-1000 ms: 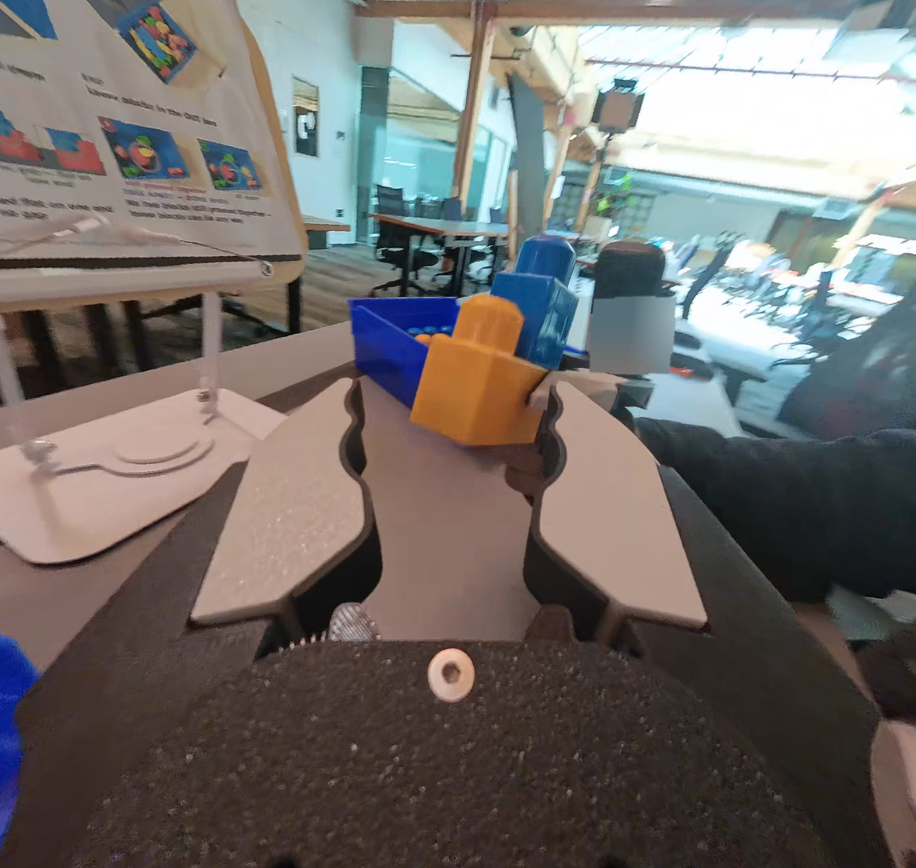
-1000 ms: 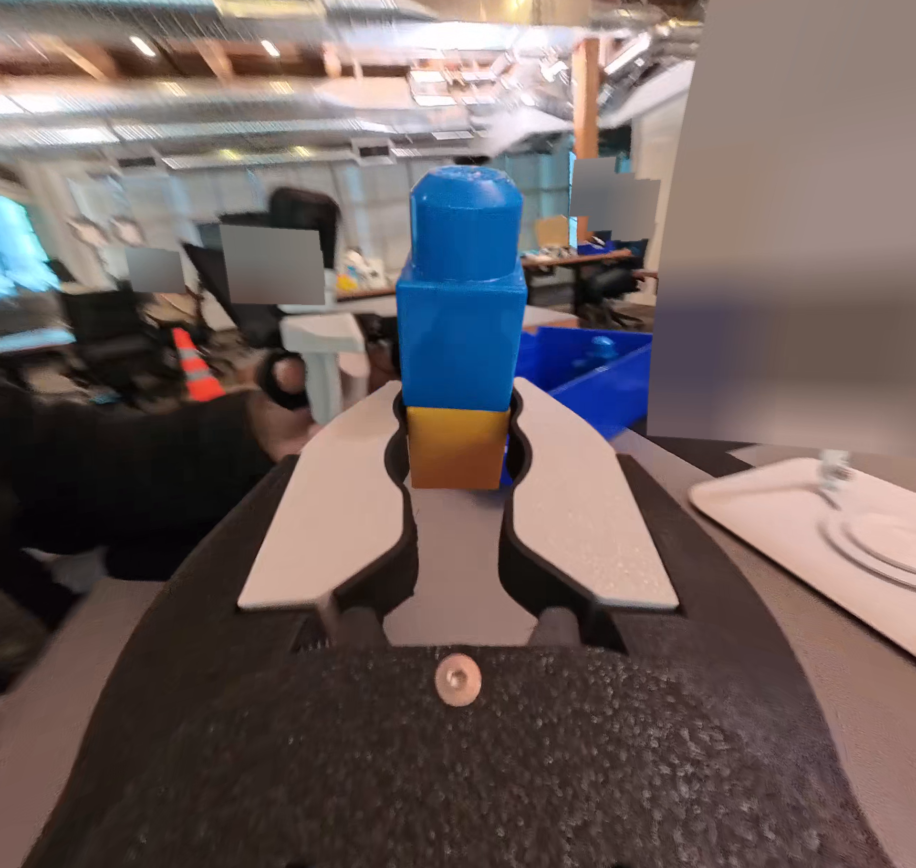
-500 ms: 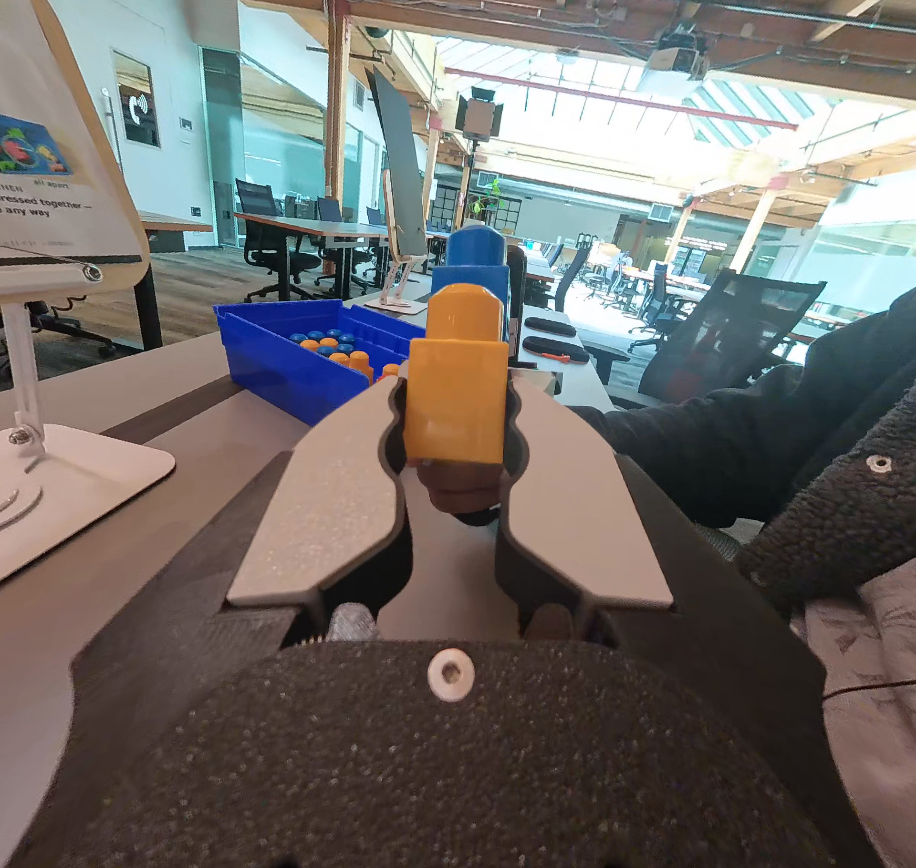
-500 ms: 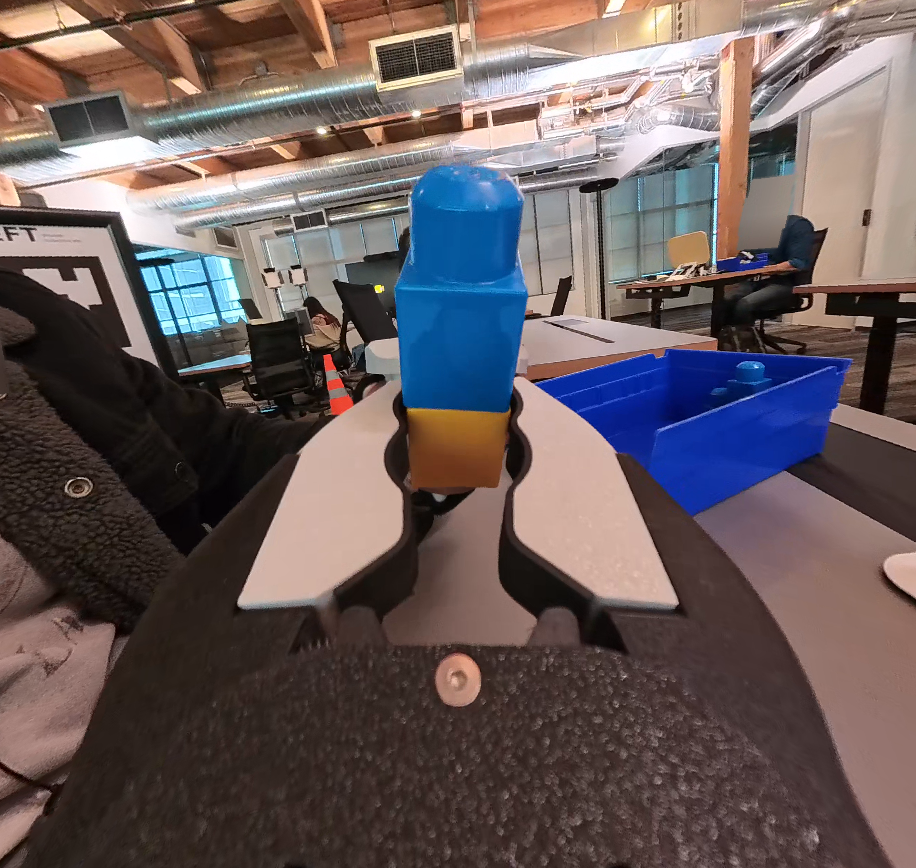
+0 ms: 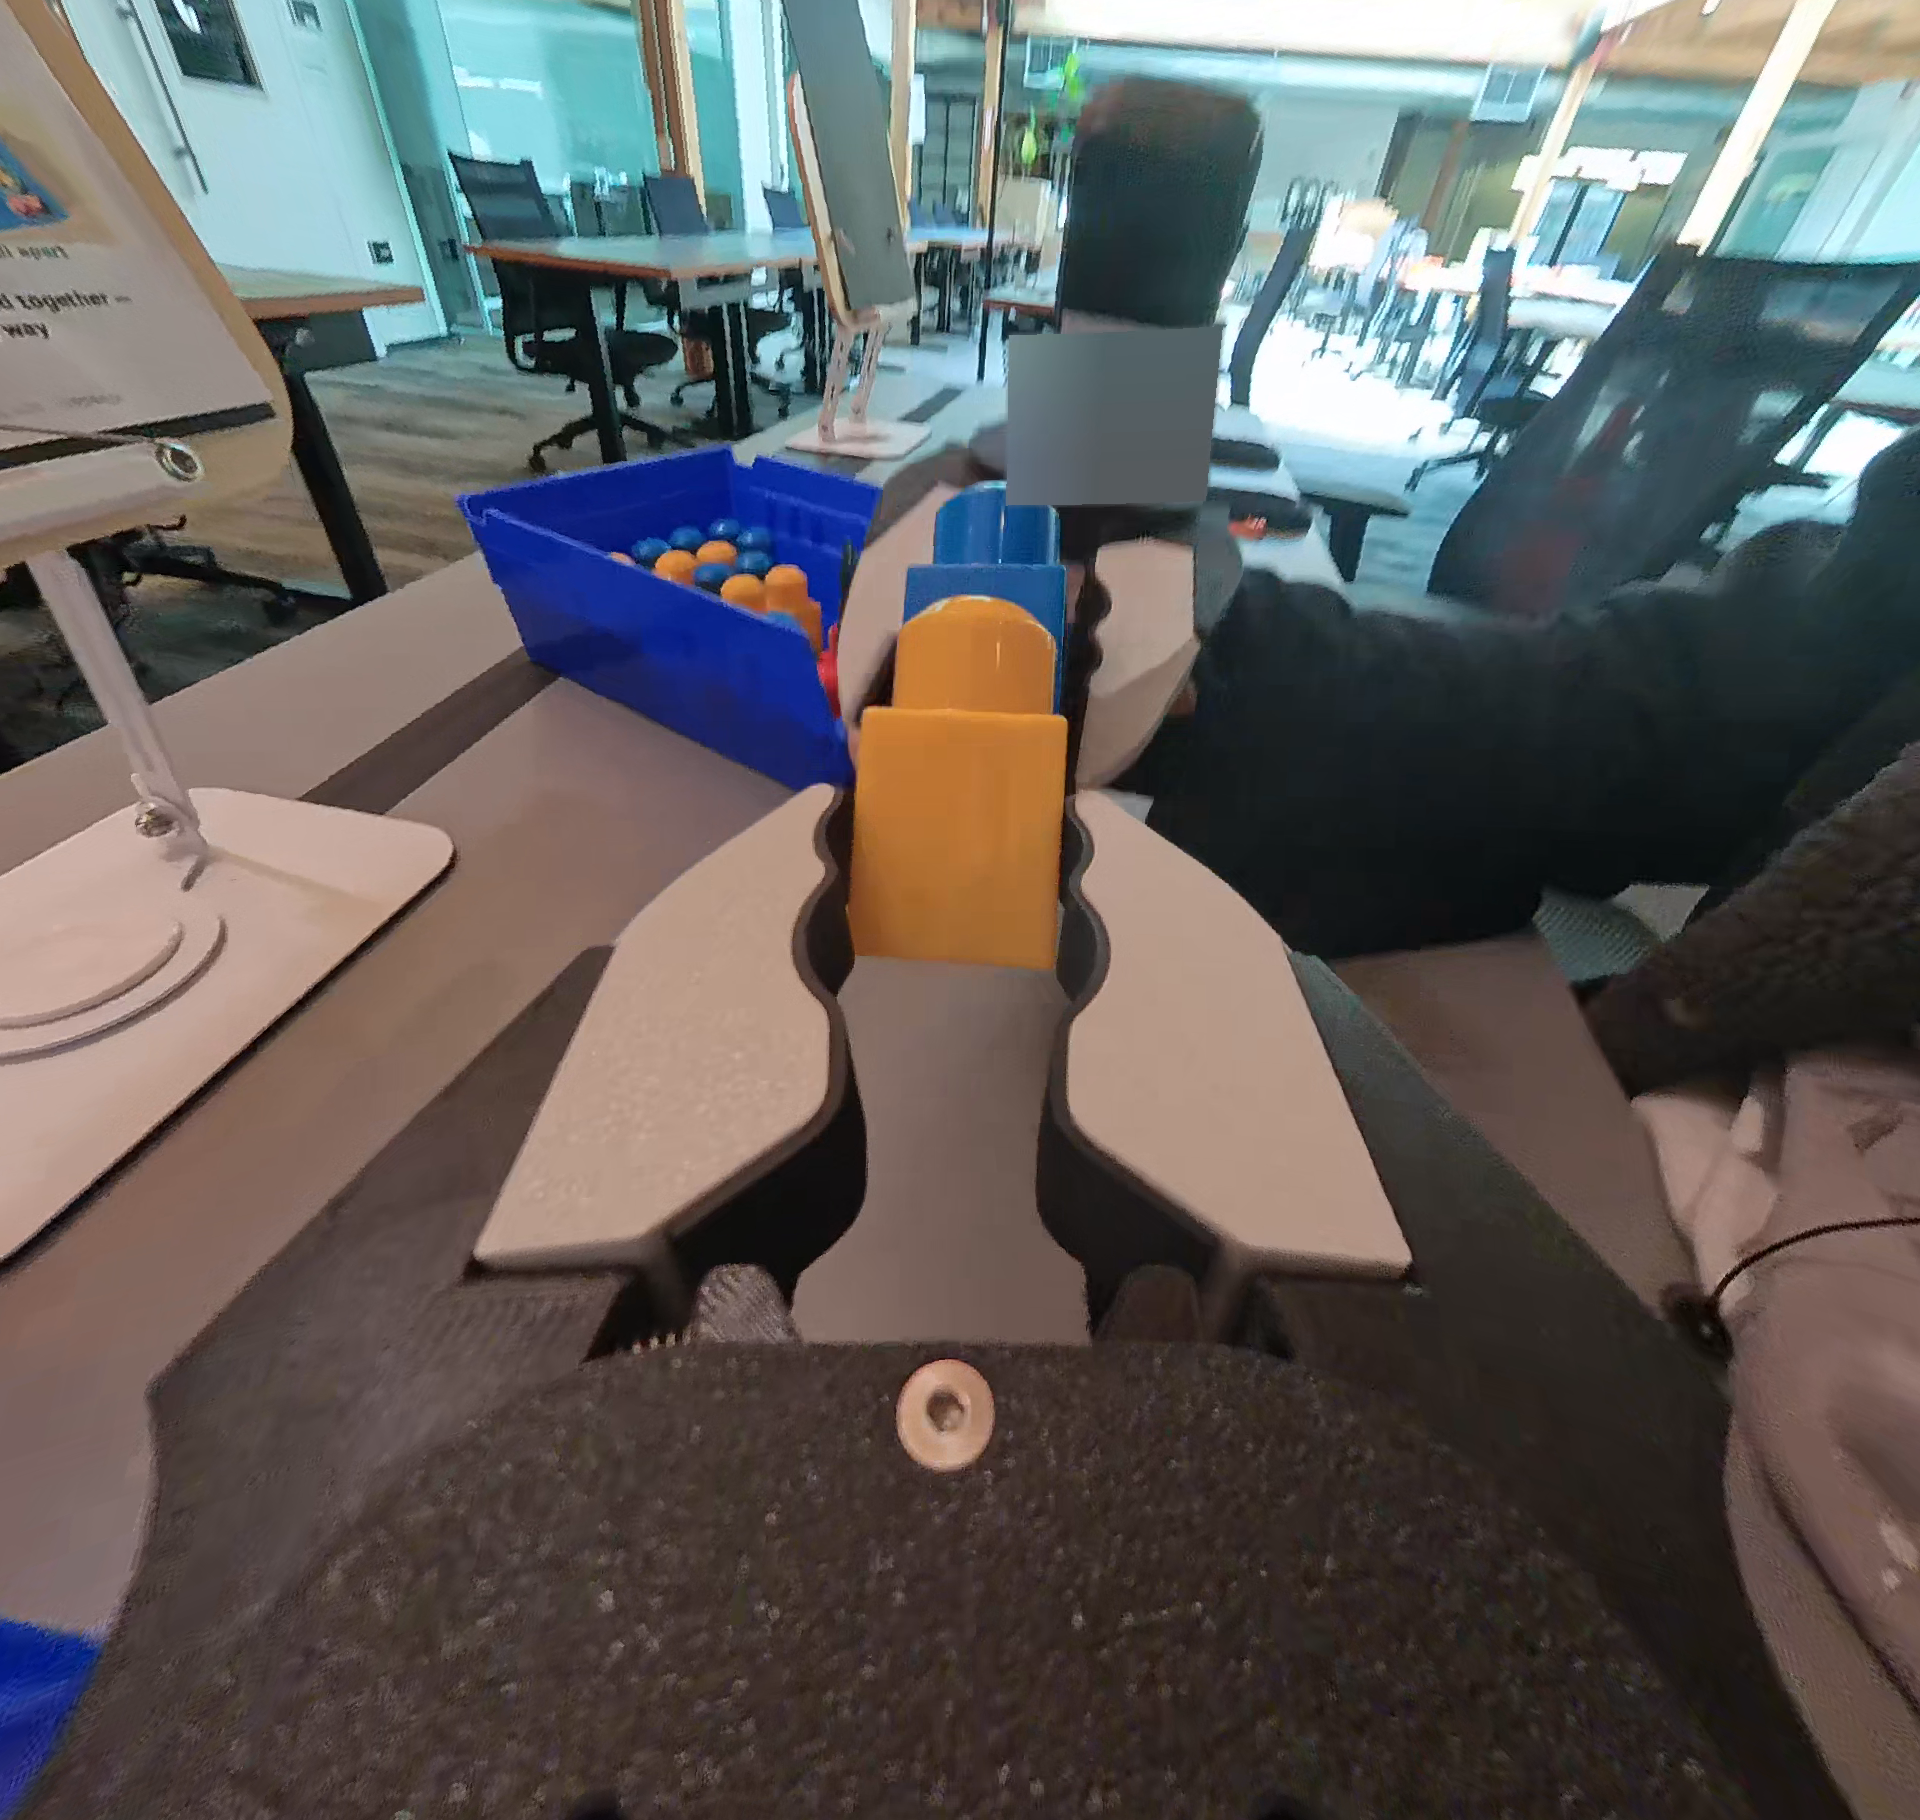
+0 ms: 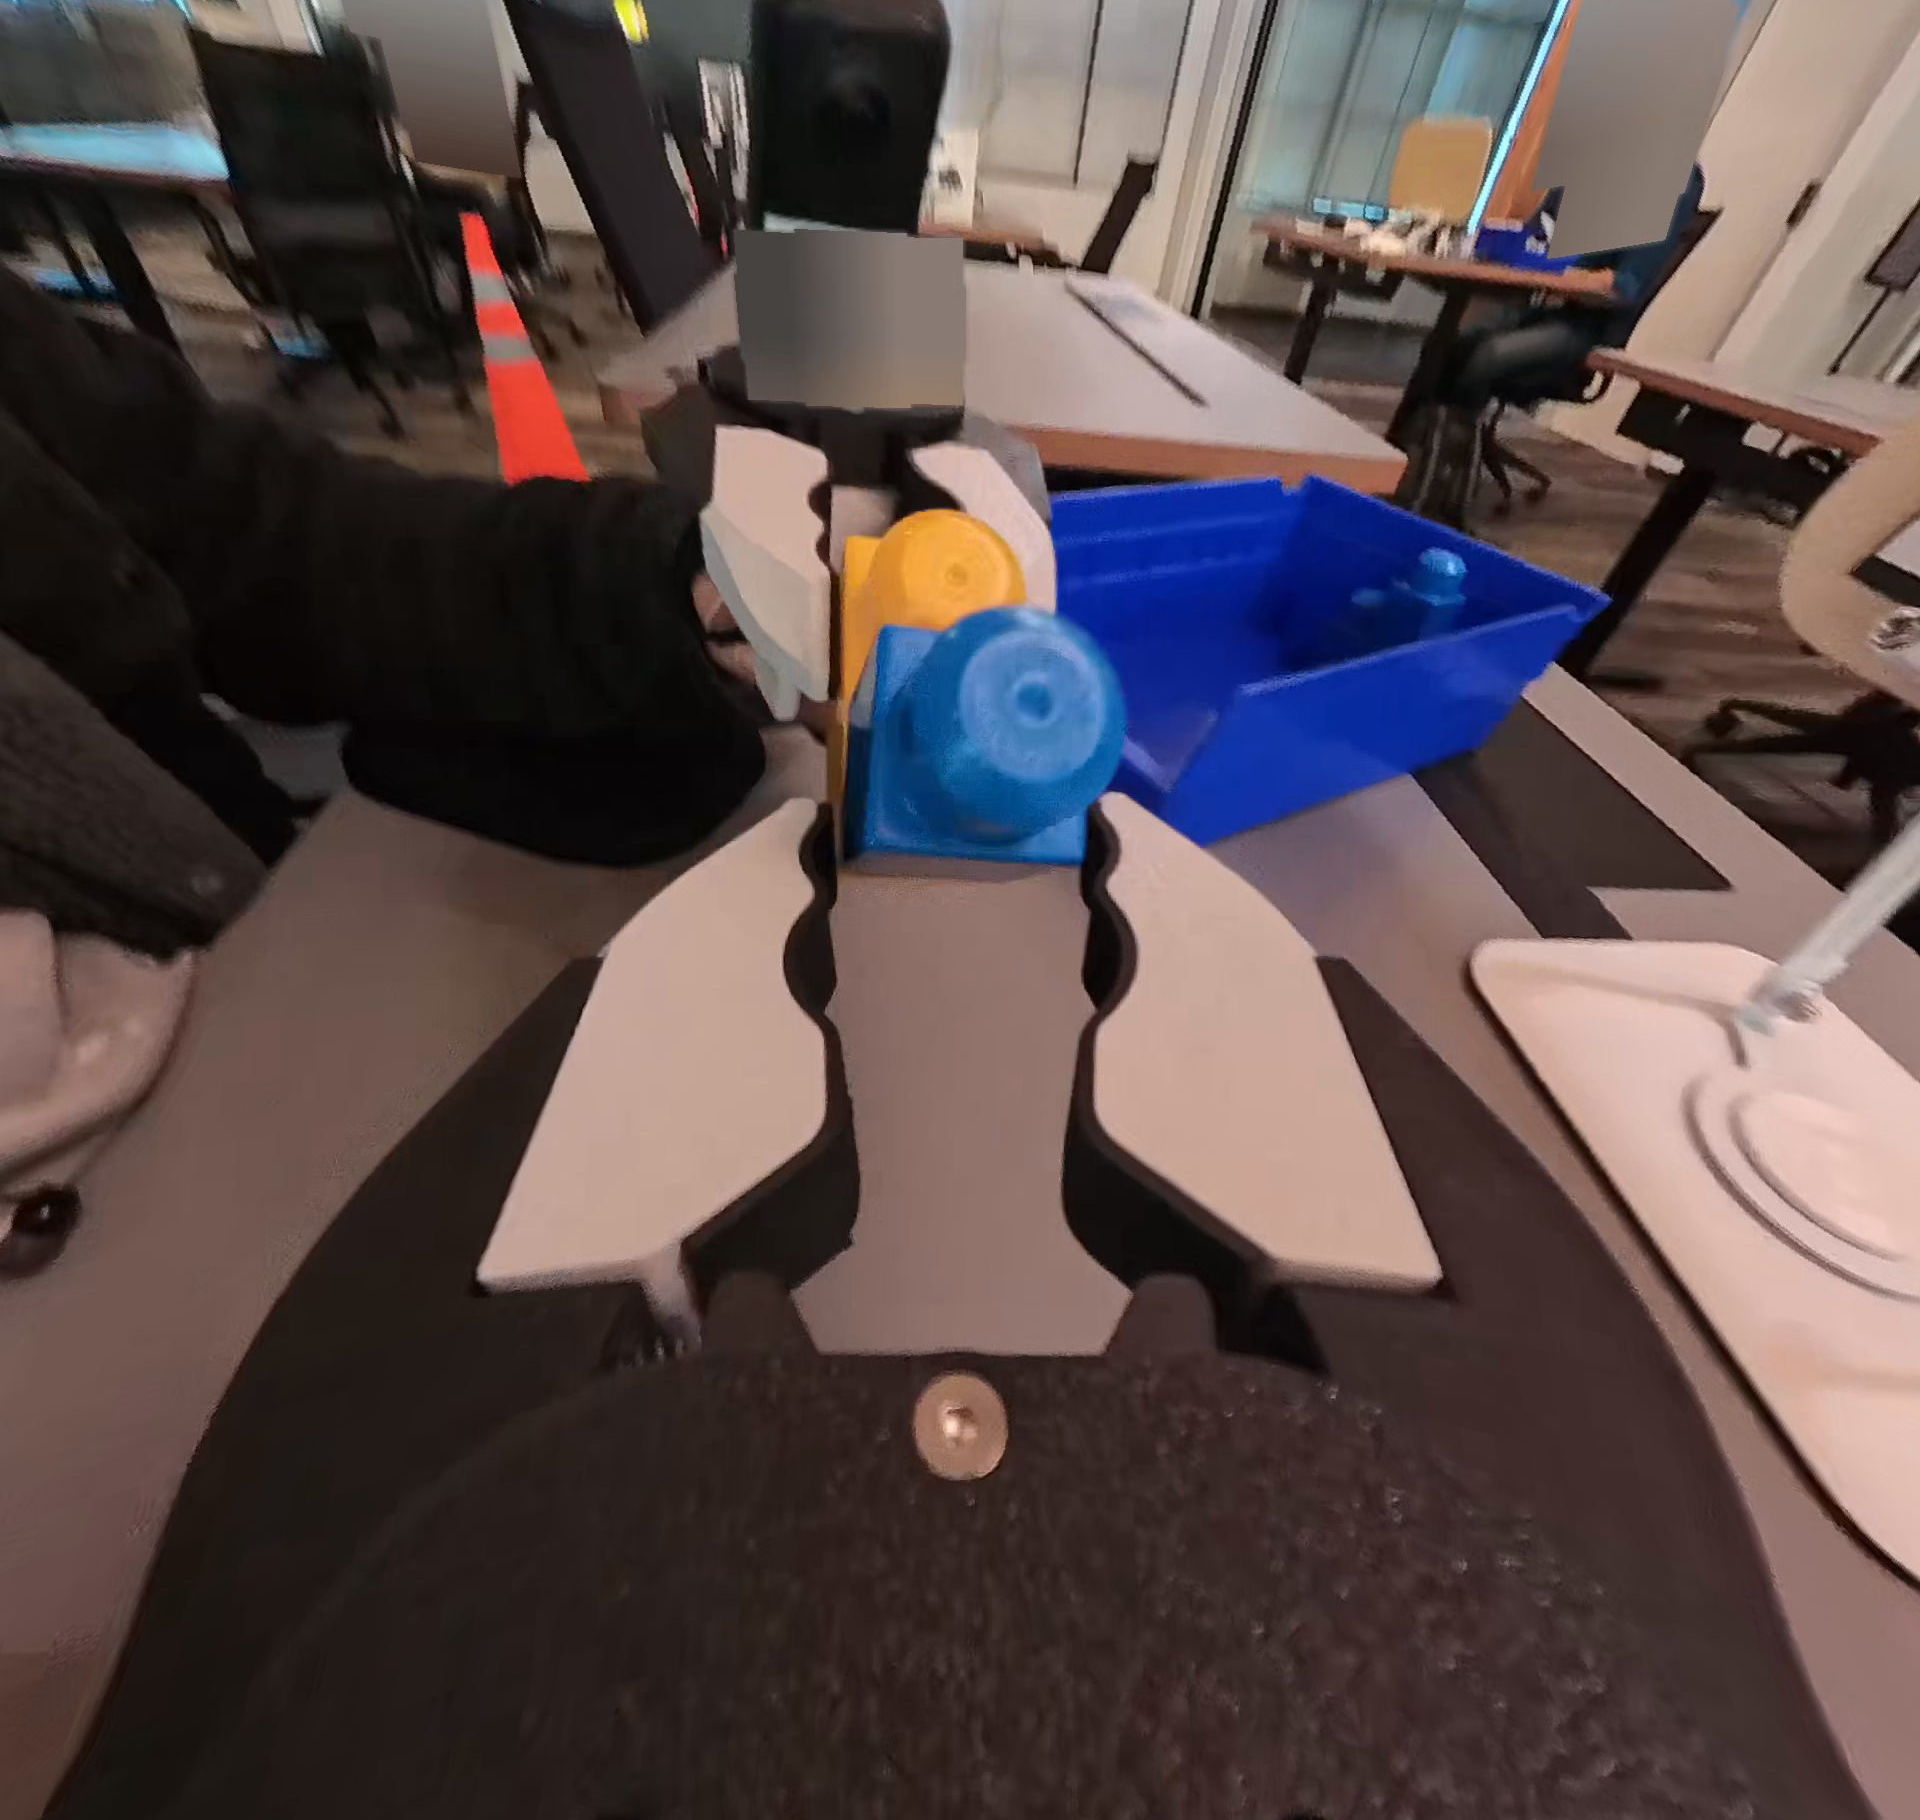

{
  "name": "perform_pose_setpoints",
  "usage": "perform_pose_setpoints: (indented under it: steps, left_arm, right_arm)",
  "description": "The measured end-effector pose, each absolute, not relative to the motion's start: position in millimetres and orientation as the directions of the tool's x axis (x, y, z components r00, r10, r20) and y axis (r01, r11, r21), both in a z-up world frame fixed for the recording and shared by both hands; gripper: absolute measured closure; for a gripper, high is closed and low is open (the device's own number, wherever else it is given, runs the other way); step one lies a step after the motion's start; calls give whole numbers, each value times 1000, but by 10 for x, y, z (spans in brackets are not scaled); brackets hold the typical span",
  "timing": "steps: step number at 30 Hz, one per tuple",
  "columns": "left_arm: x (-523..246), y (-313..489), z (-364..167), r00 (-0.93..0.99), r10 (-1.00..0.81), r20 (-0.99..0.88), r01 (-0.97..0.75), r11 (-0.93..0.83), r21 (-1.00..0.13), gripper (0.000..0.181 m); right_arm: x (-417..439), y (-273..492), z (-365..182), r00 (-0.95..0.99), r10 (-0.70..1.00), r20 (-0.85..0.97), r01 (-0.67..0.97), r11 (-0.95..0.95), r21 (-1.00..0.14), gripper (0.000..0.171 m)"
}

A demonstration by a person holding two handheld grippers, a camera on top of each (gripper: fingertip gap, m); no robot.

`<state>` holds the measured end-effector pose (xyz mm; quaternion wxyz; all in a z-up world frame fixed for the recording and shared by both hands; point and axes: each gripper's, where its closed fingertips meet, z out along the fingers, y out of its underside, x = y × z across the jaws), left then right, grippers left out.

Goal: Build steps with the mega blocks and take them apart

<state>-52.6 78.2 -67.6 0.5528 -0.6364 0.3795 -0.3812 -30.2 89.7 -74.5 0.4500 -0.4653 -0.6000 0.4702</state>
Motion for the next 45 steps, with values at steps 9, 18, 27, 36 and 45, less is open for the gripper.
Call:
perform_pose_setpoints:
  steps: [9, 18, 27, 36, 45]
  left_arm:
    - [-403, 769, -1019, 411, -911, -36, -268, -83, -960, 144]
    - [-388, 766, -1191, 401, -911, -96, -376, -69, -924, 144]
    - [-464, 779, -1264, 394, -907, -150, -445, -46, -894, 144]
    - [-734, 929, -1179, 471, -869, -154, -412, -63, -909, 144]
    - [-823, 1060, -1009, 564, -815, -134, -303, -53, -951, 144]
  right_arm:
    - [30, 934, -986, -205, 971, 126, 351, 193, -916, 124]
    - [-25, 877, -1187, -246, 961, 130, 408, 224, -885, 138]
    - [150, 954, -1087, -229, 964, 137, 417, 224, -881, 139]
    - [599, 1194, -772, -106, 980, 170, 342, 196, -919, 139]
    - [689, 1267, -682, -62, 985, 159, 352, 171, -920, 139]
